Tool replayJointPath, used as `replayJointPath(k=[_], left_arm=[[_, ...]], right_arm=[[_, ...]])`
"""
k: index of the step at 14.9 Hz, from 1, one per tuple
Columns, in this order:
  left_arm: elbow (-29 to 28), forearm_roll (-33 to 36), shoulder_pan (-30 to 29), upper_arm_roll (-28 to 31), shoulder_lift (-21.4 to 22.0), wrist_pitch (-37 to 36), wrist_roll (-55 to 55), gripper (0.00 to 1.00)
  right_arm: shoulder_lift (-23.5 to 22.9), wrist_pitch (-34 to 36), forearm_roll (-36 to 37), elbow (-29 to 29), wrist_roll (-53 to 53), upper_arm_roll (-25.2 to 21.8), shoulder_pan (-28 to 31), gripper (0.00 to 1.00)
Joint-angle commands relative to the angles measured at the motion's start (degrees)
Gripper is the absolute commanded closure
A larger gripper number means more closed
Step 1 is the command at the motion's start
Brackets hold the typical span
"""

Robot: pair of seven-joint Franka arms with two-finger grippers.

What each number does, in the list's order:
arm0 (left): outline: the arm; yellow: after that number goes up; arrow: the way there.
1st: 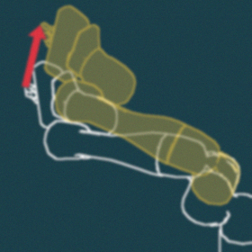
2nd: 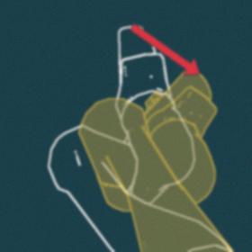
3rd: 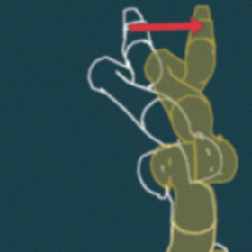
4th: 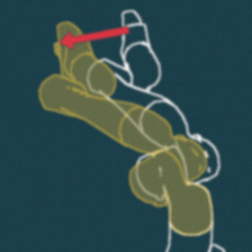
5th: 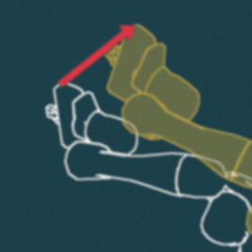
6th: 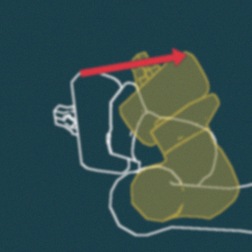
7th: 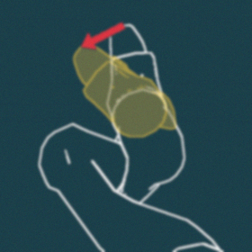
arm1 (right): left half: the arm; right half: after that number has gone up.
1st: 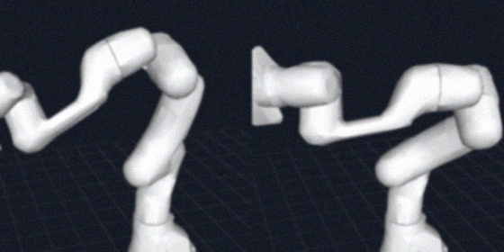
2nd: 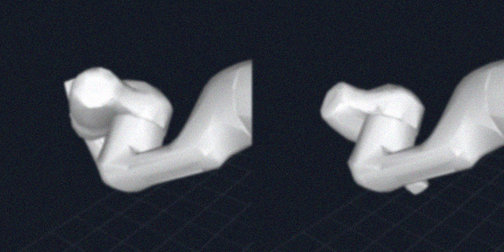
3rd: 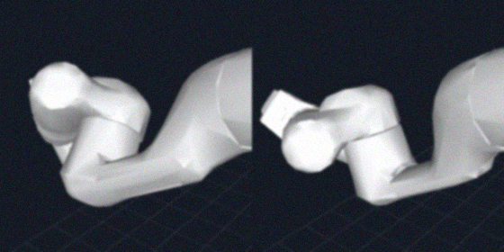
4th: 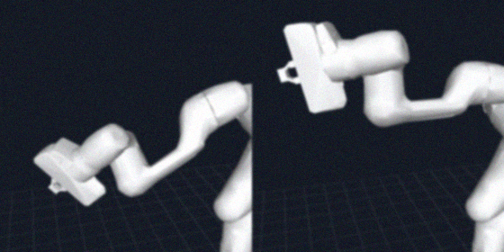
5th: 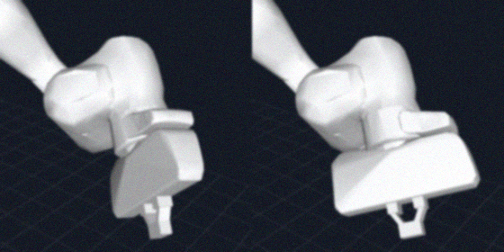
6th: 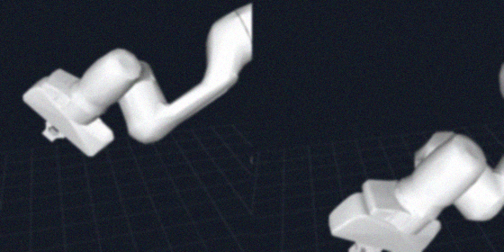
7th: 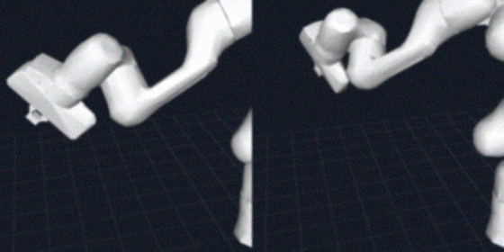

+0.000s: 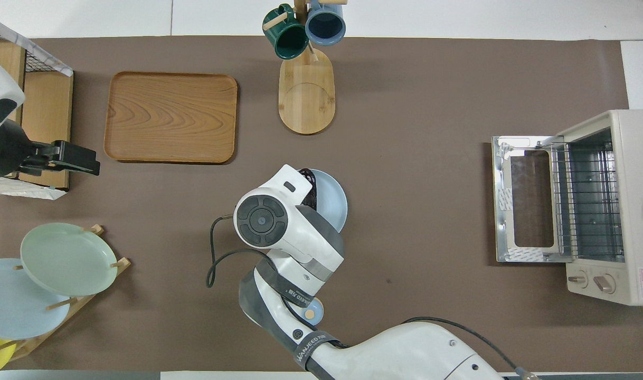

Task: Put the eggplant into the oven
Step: 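Grasp the eggplant on the blue plate with the right gripper and lift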

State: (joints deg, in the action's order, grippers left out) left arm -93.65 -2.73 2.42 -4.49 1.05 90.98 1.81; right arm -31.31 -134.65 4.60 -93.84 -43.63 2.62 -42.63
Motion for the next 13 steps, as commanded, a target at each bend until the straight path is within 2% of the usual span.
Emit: replayJointPath(k=[1, 4, 9, 12, 13], left_arm=[[1.28, 1.76, 1.88, 1.41, -1.23, -1.68, -0.58, 0.0], [1.01, 1.76, 2.06, 1.33, -1.14, -2.12, -0.58, 0.0], [0.75, 1.76, 2.15, 1.24, -0.87, -2.39, -0.58, 0.0], [0.75, 1.67, 1.53, 1.06, -0.7, -2.3, -0.41, 0.0], [0.75, 1.67, 1.44, 1.15, -0.7, -2.21, 0.03, 0.0]], right_arm=[[2.39, -3.68, 0.5, -4.76, -0.75, 0.28, -0.78, 0.5], [2.74, -4.74, 0.5, -5.91, -0.75, 0.28, -0.96, 0.52], [3.18, -5.18, 0.5, -7.23, -0.84, 0.28, -0.97, 0.69], [3.36, -8.52, 0.5, -9.42, -1.28, 0.19, -1.32, 0.7], [3.53, -8.52, 0.5, -9.52, -1.37, 0.19, -1.4, 0.75]])
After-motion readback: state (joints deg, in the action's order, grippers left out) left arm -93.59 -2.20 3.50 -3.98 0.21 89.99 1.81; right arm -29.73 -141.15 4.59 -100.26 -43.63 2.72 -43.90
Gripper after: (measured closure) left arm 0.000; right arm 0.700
